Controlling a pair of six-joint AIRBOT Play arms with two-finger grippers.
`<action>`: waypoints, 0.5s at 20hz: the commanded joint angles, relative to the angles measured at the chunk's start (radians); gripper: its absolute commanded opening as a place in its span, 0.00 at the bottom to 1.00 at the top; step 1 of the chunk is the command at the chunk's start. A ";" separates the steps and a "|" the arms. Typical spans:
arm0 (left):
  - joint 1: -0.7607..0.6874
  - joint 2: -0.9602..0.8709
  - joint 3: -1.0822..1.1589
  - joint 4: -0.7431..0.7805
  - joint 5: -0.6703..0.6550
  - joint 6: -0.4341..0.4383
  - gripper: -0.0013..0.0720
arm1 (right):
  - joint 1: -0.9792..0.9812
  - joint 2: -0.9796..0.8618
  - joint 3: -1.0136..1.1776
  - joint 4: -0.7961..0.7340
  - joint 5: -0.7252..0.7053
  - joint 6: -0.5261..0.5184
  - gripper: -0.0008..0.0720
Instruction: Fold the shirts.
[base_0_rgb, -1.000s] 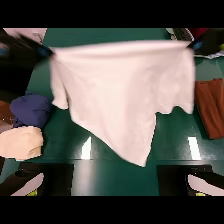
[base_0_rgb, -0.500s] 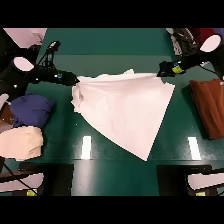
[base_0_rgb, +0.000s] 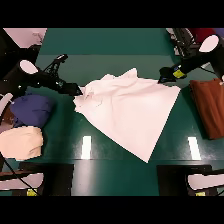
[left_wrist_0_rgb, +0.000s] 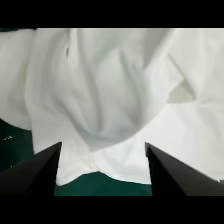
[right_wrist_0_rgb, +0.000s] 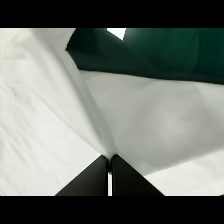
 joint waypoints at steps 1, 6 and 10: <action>-0.001 0.040 0.002 0.000 0.002 0.000 0.85 | 0.037 0.110 -0.131 0.004 0.042 -0.003 0.02; -0.001 0.041 0.032 -0.122 0.135 -0.004 0.85 | 0.117 0.259 -0.385 0.007 0.007 -0.003 0.02; -0.013 -0.056 0.151 -0.211 0.126 0.008 0.85 | 0.154 0.294 -0.489 0.008 -0.050 -0.002 0.02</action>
